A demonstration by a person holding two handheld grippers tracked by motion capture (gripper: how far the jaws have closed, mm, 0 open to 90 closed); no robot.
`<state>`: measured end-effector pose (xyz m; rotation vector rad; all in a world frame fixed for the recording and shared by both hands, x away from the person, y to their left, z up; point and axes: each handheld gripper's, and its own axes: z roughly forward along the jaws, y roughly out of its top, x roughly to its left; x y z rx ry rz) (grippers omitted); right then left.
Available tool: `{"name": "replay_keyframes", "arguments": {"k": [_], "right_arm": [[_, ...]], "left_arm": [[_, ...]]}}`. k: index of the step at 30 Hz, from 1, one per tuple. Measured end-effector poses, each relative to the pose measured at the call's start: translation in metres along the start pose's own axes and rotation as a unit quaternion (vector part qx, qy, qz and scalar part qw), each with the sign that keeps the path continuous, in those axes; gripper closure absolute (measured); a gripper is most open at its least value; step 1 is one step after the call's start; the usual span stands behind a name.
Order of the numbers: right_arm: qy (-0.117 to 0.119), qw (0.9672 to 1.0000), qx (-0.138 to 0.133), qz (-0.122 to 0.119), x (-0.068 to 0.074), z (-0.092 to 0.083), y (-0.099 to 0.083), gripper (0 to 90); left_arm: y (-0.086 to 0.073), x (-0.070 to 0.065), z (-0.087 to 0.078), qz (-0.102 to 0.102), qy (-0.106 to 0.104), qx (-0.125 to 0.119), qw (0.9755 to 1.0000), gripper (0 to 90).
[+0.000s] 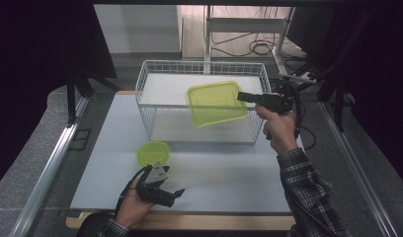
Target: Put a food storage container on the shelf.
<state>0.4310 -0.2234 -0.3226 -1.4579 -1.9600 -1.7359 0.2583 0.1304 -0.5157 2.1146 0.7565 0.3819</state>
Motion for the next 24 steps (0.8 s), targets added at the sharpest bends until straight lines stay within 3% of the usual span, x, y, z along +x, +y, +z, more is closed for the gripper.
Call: {"name": "replay_keyframes", "arguments": {"k": [14, 19, 24], "right_arm": [[-0.044, 0.9988, -0.022, -0.008, 0.004, 0.025, 0.029, 79.9], [-0.076, 0.9965, -0.032, -0.013, 0.003, 0.034, 0.037, 79.9], [-0.088, 0.9952, -0.04, -0.01, 0.0, 0.04, 0.041, 79.9]], "left_arm": [[-0.001, 0.001, 0.0, -0.001, 0.0, 0.002, 1.0, 8.0], [-0.001, 0.002, -0.001, -0.001, 0.001, 0.002, 1.0, 8.0], [-0.001, 0.002, -0.001, -0.001, 0.001, 0.003, 1.0, 8.0]]}}
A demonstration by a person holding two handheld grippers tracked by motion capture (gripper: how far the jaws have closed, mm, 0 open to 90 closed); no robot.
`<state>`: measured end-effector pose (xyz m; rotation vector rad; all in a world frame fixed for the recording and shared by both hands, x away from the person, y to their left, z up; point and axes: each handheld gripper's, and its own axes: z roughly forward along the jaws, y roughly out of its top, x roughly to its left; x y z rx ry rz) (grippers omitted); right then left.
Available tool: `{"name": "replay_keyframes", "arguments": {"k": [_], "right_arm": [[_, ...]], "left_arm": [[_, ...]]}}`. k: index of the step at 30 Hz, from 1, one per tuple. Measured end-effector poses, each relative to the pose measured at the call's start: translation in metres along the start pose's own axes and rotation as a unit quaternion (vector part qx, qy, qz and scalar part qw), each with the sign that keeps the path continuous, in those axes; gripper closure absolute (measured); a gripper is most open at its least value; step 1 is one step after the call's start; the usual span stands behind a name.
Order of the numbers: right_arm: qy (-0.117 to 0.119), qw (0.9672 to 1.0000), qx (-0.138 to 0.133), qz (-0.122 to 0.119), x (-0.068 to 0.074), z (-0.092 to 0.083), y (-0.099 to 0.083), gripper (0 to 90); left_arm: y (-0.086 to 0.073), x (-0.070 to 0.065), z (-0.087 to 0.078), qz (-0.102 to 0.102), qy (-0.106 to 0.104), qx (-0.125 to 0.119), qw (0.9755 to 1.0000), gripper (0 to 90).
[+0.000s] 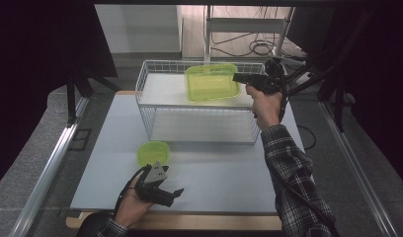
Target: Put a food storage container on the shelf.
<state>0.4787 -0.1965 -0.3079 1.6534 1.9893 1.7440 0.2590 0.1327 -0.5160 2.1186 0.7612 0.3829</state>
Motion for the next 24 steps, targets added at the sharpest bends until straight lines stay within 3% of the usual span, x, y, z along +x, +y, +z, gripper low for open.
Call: {"name": "replay_keyframes", "arguments": {"k": [2, 10, 18, 24], "right_arm": [[-0.017, 0.9998, -0.005, -0.002, -0.002, 0.004, 0.001, 79.9], [-0.022, 0.9997, -0.009, -0.001, -0.008, 0.007, -0.002, 78.3], [-0.059, 0.9979, 0.0, -0.028, -0.011, 0.015, -0.004, 71.0], [-0.06, 0.9977, 0.001, -0.032, -0.013, 0.019, -0.004, 67.9]], "left_arm": [[0.0, 0.0, 0.0, 0.0, 0.0, 0.0, 1.0, 8.0], [0.0, 0.0, 0.0, 0.002, 0.002, 0.002, 1.0, 8.2], [0.0, 0.0, 0.001, 0.004, 0.005, 0.006, 1.0, 8.2], [-0.001, 0.001, 0.001, 0.004, 0.006, 0.007, 0.9999, 8.2]]}}
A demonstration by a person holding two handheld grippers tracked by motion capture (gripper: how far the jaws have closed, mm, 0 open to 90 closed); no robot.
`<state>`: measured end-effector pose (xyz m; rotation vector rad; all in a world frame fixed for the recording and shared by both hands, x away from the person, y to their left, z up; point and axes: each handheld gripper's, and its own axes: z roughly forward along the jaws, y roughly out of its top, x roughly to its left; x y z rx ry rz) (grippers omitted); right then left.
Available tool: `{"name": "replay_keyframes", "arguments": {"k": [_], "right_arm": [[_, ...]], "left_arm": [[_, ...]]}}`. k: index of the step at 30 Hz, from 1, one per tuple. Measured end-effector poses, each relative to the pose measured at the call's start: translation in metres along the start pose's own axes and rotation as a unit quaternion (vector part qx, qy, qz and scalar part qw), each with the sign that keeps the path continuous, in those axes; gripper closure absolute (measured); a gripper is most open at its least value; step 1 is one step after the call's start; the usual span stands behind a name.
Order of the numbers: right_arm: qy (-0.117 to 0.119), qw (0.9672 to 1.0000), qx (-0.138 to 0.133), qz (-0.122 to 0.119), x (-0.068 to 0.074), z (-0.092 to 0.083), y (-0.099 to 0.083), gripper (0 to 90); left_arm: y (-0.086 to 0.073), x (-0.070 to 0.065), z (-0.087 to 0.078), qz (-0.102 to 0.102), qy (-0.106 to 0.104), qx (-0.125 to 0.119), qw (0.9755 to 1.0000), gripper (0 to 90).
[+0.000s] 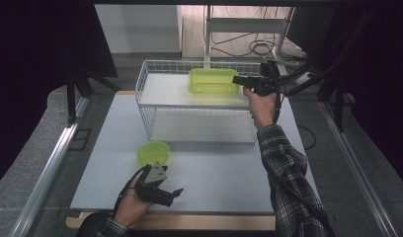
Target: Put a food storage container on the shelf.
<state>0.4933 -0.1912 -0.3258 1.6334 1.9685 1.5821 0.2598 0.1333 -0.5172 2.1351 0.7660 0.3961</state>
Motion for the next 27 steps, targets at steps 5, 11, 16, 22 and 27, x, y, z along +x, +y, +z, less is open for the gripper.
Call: {"name": "replay_keyframes", "arguments": {"k": [5, 11, 16, 22, 27], "right_arm": [[-0.014, 0.9998, 0.0, -0.017, 0.001, 0.002, 0.001, 61.1], [-0.013, 0.9988, -0.007, -0.046, 0.009, -0.004, 0.002, 45.3], [-0.001, 0.9977, -0.002, -0.067, 0.011, -0.01, -0.001, 37.0], [0.007, 0.9952, 0.0, -0.098, 0.015, -0.021, -0.007, 28.0], [0.016, 0.9917, -0.001, -0.127, 0.021, -0.031, -0.012, 22.4]], "left_arm": [[0.0, 0.0, -0.001, 0.001, 0.0, -0.002, 1.0, 8.1], [0.0, 0.001, -0.002, -0.008, -0.001, -0.01, 0.9999, 7.7], [0.001, 0.002, -0.004, -0.015, -0.003, -0.02, 0.9997, 6.7], [0.001, 0.004, -0.006, -0.022, -0.001, -0.033, 0.9992, 6.5], [0.001, 0.005, -0.007, -0.024, 0.004, -0.041, 0.9989, 8.0]]}}
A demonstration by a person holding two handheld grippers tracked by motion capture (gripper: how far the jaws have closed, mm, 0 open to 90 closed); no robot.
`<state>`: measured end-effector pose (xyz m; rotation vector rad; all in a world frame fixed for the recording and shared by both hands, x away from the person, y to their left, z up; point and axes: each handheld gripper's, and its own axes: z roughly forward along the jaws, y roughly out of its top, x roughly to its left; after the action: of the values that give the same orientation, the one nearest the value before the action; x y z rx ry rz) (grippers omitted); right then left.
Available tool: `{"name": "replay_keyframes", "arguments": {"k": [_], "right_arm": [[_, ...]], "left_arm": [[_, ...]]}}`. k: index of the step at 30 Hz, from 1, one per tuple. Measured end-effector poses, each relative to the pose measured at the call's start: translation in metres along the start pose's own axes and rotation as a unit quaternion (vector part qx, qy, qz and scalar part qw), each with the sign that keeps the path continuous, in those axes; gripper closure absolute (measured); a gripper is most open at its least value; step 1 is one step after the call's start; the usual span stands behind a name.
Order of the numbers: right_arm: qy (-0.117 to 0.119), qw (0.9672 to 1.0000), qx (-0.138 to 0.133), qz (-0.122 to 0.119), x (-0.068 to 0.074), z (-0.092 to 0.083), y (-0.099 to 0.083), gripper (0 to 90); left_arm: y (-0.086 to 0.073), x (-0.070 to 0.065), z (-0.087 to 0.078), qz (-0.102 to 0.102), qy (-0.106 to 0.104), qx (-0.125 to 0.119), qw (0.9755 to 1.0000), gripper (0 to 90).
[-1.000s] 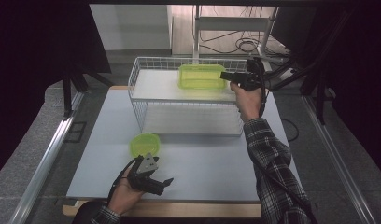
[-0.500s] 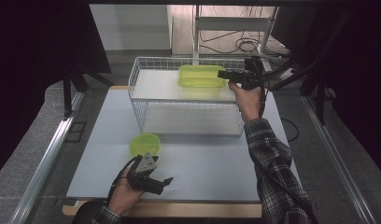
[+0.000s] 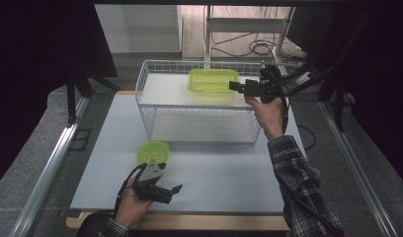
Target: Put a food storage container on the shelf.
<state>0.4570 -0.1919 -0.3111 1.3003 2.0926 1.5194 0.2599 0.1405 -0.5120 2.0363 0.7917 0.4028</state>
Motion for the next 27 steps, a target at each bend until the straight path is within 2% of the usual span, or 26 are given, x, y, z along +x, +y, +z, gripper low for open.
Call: {"name": "replay_keyframes", "arguments": {"k": [5, 13, 20, 27], "right_arm": [[0.007, 0.9994, 0.003, -0.032, 0.012, -0.008, -0.008, 17.9], [0.011, 0.9982, 0.004, -0.059, 0.021, -0.018, -0.021, 13.9], [0.017, 0.9964, 0.012, -0.082, 0.028, -0.026, -0.037, 10.7], [0.025, 0.9932, 0.02, -0.112, 0.036, -0.033, -0.055, 6.9]], "left_arm": [[0.0, 0.002, -0.001, -0.001, 0.003, -0.006, 1.0, 9.6], [0.0, 0.006, -0.003, -0.015, 0.001, -0.015, 0.9998, 10.3], [0.0, 0.007, -0.004, -0.024, 0.001, -0.01, 0.9997, 10.3], [0.0, 0.007, -0.006, -0.029, 0.007, -0.013, 0.9995, 9.1]]}}
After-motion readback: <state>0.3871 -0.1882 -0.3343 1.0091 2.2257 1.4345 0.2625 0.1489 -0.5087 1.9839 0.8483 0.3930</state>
